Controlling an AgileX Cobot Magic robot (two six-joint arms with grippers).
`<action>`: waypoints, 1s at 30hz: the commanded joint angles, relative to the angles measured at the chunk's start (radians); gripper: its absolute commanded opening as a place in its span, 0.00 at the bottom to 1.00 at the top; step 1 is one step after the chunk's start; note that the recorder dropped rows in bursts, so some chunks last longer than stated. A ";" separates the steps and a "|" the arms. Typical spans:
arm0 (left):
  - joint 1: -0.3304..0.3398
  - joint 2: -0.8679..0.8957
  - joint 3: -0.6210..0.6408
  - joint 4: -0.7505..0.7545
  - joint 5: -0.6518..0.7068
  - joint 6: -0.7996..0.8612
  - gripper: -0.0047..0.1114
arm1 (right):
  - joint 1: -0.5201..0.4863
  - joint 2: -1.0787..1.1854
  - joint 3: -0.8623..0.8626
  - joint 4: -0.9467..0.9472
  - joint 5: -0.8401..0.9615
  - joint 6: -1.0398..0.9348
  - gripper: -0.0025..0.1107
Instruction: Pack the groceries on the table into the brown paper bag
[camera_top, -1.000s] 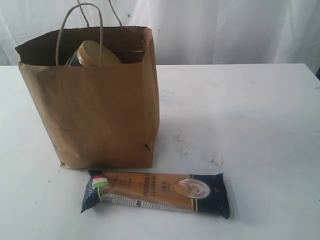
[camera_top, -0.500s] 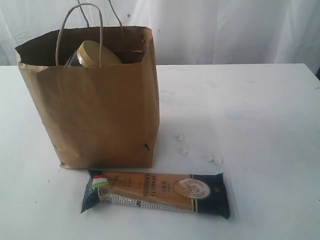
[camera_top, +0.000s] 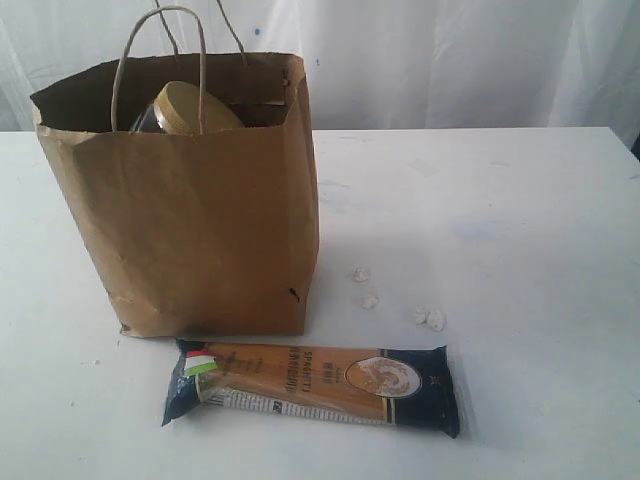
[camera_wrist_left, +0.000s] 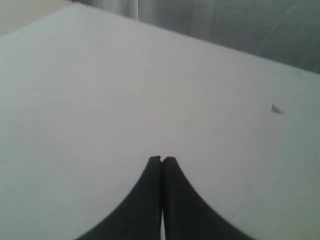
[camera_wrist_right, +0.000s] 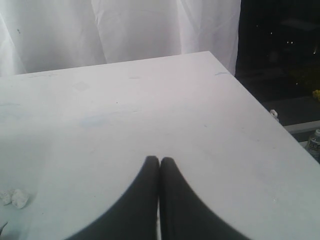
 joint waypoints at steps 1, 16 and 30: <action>-0.013 -0.169 -0.038 0.012 0.008 0.131 0.04 | 0.000 -0.006 0.002 0.002 -0.001 0.005 0.02; -0.131 -0.364 -0.016 -0.052 0.394 0.058 0.04 | 0.000 -0.006 0.002 0.002 -0.001 0.005 0.02; -0.163 -0.368 0.277 -0.206 0.135 0.183 0.04 | 0.000 -0.007 0.002 0.002 -0.001 0.005 0.02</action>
